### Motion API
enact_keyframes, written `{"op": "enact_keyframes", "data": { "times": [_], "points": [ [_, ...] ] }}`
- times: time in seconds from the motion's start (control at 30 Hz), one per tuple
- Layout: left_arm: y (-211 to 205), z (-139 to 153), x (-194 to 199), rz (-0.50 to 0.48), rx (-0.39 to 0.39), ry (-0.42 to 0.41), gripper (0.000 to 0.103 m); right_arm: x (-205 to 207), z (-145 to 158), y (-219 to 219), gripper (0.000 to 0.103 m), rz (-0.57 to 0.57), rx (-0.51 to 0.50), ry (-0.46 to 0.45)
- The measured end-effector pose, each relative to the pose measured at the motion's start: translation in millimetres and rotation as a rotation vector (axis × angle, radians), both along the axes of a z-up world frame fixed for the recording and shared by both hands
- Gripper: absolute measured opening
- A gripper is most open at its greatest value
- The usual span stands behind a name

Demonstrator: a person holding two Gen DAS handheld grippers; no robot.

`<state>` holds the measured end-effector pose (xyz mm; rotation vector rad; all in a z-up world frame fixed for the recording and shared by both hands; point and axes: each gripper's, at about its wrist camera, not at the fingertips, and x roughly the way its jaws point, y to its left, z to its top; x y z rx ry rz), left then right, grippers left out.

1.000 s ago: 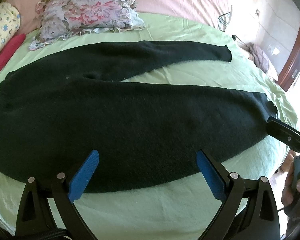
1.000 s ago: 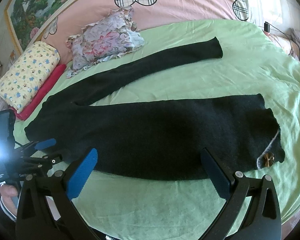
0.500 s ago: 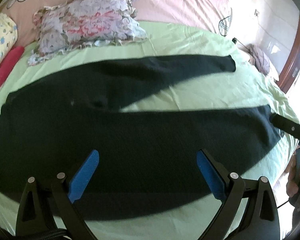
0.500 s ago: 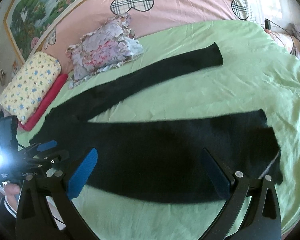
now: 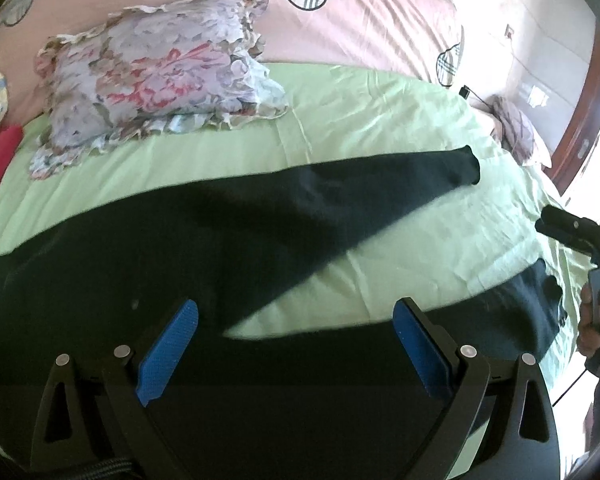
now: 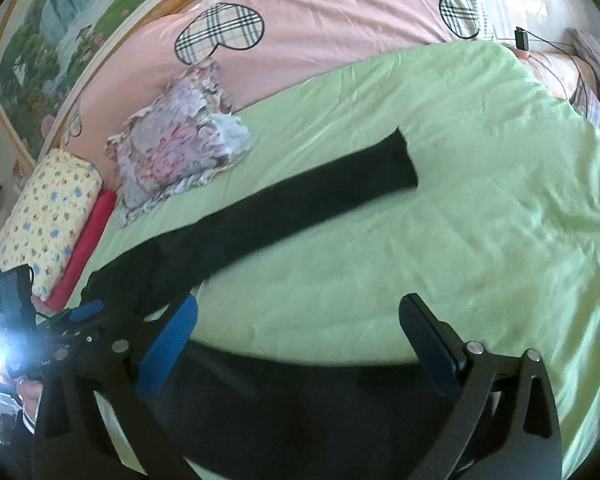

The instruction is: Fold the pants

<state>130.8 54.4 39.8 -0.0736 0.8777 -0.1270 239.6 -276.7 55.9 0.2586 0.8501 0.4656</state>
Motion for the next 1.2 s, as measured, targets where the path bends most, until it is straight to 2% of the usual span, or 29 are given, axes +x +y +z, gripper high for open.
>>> {"op": "enact_keyframes", "data": {
  "times": [0.3,0.53,0.77,0.83,0.87,0.93,0.97,1.0,1.03,1.1,1.13,1.17,1.2],
  "points": [
    [4,4,66,-0.074,-0.024,0.025,0.097,66,3,-14,0.084,-0.023,-0.028,0.032],
    [-5,3,116,-0.183,0.027,0.049,0.097,125,-4,-26,0.077,-0.077,-0.026,0.079],
    [-17,-17,166,-0.302,0.069,0.114,0.097,172,-19,-25,0.073,-0.088,-0.068,0.113],
    [-16,-24,176,-0.323,0.068,0.131,0.096,180,-24,-24,0.066,-0.089,-0.073,0.128],
    [-15,-29,181,-0.337,0.054,0.145,0.093,185,-26,-24,0.064,-0.085,-0.077,0.136],
    [-12,-40,191,-0.349,0.017,0.189,0.076,191,-30,-21,0.054,-0.071,-0.083,0.142],
    [-10,-46,196,-0.349,0.002,0.222,0.063,194,-32,-20,0.048,-0.063,-0.083,0.149],
    [-8,-52,200,-0.348,-0.016,0.257,0.052,195,-34,-19,0.033,-0.059,-0.083,0.157],
    [-7,-55,202,-0.349,-0.024,0.270,0.048,195,-36,-18,0.022,-0.057,-0.086,0.164],
    [-7,-56,201,-0.367,-0.023,0.274,0.035,192,-33,-18,0.018,-0.058,-0.086,0.154],
    [-8,-55,198,-0.379,-0.023,0.272,0.028,190,-30,-19,0.012,-0.058,-0.073,0.145],
    [-8,-53,196,-0.387,-0.024,0.273,0.012,188,-28,-20,0.011,-0.059,-0.060,0.140],
    [-11,-51,191,-0.399,-0.022,0.273,0.003,185,-25,-22,0.010,-0.060,-0.046,0.136]
  ]
}}
